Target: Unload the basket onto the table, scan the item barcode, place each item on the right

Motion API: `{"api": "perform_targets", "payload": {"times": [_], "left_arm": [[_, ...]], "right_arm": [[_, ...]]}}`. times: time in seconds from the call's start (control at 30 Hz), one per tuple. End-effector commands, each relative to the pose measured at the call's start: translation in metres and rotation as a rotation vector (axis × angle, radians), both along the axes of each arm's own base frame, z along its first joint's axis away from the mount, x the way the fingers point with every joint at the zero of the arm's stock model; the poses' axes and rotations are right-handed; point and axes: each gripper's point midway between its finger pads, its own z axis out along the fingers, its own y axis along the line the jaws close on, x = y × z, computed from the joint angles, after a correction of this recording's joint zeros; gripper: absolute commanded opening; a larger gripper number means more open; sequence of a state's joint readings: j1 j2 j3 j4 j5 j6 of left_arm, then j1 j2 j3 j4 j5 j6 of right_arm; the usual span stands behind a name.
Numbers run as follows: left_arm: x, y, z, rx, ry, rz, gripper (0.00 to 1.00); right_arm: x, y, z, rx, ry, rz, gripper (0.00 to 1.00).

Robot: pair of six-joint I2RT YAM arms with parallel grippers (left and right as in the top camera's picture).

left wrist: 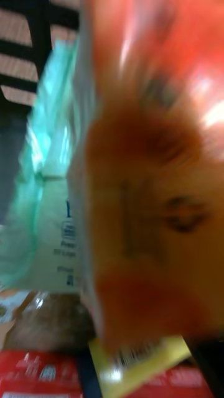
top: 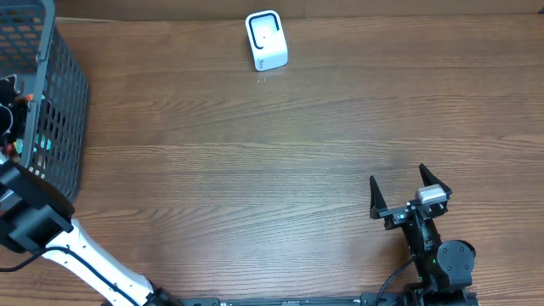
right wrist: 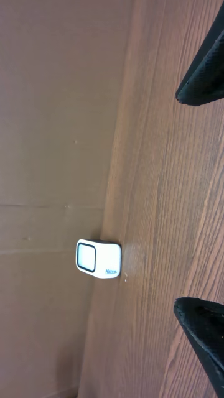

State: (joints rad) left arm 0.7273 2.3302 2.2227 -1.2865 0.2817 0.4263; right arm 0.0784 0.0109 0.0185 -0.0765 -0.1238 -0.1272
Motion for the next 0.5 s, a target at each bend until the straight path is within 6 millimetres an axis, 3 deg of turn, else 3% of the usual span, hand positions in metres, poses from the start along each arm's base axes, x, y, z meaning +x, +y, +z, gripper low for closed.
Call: {"api": "perform_targets", "payload": {"times": [0.0, 0.27, 0.47], "left_arm": [[-0.001, -0.004, -0.015, -0.036, 0.011, -0.021, 1.00], [-0.006, -0.008, -0.030, -0.058, 0.035, -0.018, 1.00], [-0.007, -0.009, -0.033, -0.067, 0.043, -0.003, 0.83]], "right_arm": [[0.000, 0.000, -0.002, -0.001, -0.001, 0.002, 1.00], [0.000, 0.000, -0.003, -0.001, -0.001, 0.002, 1.00], [0.000, 0.000, -0.002, -0.001, -0.001, 0.002, 1.00]]}}
